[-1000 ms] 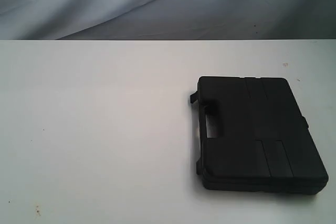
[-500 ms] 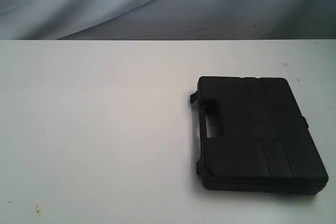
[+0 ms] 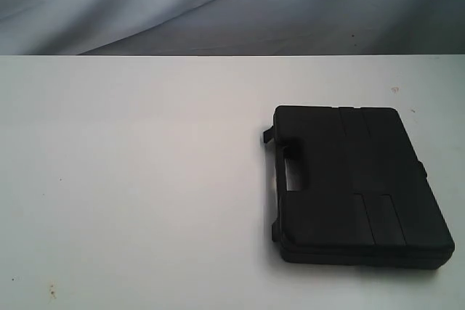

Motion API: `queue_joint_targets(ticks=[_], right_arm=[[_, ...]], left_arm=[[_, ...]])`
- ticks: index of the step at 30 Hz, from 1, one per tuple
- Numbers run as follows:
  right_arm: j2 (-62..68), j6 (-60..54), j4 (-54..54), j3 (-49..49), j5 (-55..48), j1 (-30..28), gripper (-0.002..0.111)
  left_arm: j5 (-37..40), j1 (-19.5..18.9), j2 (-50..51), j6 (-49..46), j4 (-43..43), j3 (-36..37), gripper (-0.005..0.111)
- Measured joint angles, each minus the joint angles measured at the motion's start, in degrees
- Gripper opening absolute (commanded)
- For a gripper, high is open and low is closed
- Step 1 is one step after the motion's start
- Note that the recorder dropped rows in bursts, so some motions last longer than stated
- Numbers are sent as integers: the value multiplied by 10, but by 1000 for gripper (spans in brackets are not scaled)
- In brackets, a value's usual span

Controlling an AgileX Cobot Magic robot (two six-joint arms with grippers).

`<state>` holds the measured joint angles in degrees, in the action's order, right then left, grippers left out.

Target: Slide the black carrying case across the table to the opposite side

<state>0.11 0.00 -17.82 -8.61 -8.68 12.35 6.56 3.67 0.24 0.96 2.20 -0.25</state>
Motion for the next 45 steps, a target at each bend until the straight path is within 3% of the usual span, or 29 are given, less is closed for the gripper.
queue_joint_targets(ticks=[3,13,20,25,35,45], right_arm=[[25,-7,4,-48,-58,0,0],[294,-29,16,-296,-265,0,0],[414,-30,17,-397,-377,7,0],[481,0,25,-455,-409,65,0],[643,158,129,-540,-421,234,0],[815,289,228,-650,-439,337,0]], left_arm=[[0,0,0,0,0,0,0],[0,0,0,0,0,0,0],[0,0,0,0,0,0,0],[0,0,0,0,0,0,0],[0,0,0,0,0,0,0],[0,0,0,0,0,0,0]])
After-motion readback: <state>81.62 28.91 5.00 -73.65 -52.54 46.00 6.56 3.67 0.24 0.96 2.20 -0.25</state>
